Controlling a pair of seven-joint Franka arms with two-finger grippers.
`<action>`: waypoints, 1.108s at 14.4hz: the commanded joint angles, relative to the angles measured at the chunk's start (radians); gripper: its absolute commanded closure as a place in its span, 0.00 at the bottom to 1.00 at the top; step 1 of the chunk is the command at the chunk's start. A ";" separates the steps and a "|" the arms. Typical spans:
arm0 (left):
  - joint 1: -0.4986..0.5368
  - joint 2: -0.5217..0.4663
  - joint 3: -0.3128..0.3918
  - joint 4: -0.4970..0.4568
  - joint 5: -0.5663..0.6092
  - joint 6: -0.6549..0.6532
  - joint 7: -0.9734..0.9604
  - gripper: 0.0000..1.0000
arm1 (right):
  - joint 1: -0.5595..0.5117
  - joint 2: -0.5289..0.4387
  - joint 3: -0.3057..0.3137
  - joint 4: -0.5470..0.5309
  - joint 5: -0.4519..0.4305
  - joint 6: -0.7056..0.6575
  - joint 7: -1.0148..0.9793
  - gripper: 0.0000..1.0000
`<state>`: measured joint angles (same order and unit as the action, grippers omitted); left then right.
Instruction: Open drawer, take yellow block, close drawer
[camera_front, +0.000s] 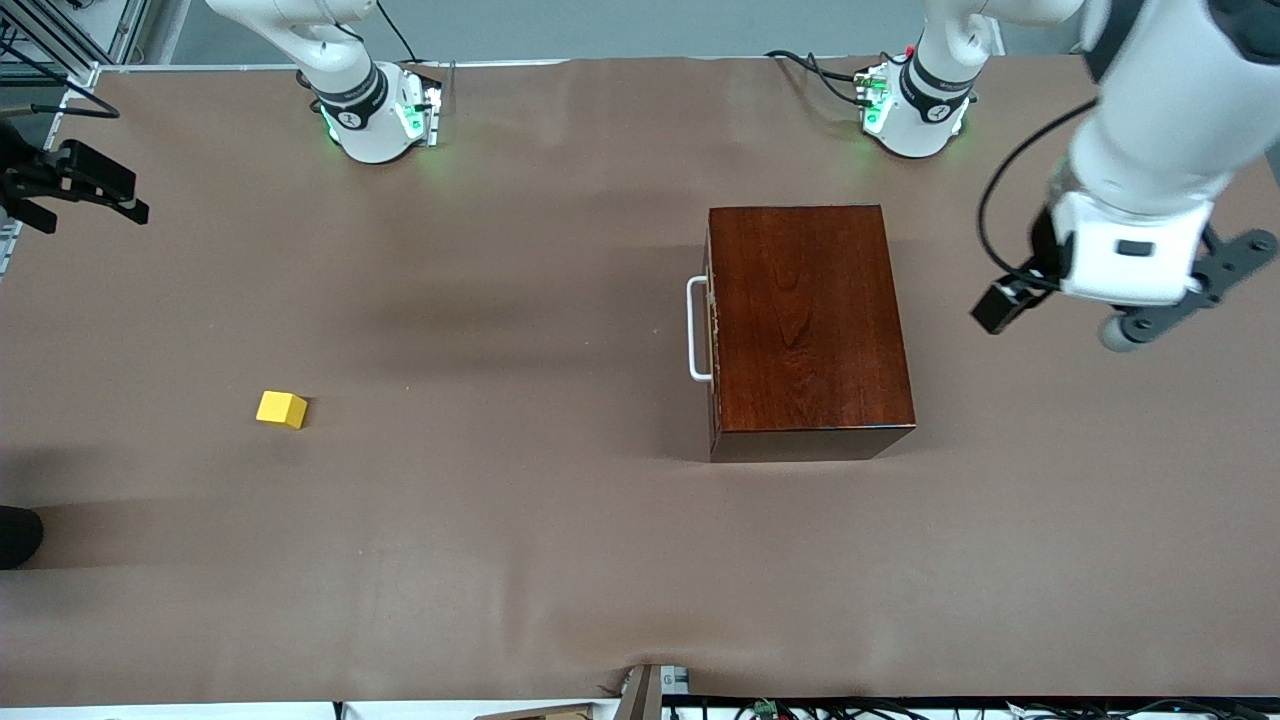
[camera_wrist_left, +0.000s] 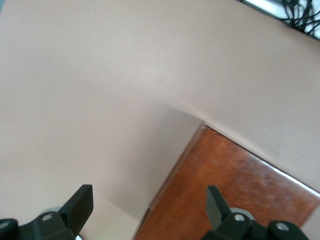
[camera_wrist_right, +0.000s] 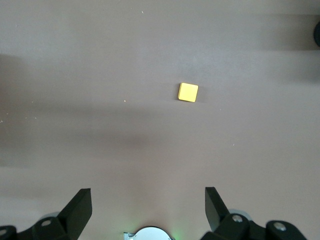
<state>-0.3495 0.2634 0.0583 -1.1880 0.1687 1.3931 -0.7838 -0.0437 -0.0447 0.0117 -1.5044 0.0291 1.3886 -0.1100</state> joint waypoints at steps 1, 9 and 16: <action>0.098 -0.082 -0.011 -0.106 -0.023 -0.002 0.179 0.00 | -0.013 -0.007 0.008 0.007 0.008 -0.014 -0.004 0.00; 0.282 -0.170 -0.011 -0.211 -0.074 0.015 0.556 0.00 | -0.018 -0.009 0.008 0.001 0.009 -0.033 -0.002 0.00; 0.305 -0.316 -0.026 -0.346 -0.110 0.084 0.672 0.00 | -0.018 -0.009 0.007 0.001 0.017 -0.034 0.000 0.00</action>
<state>-0.0459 -0.0018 0.0534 -1.4860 0.0752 1.4502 -0.1312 -0.0441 -0.0447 0.0110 -1.5042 0.0293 1.3612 -0.1099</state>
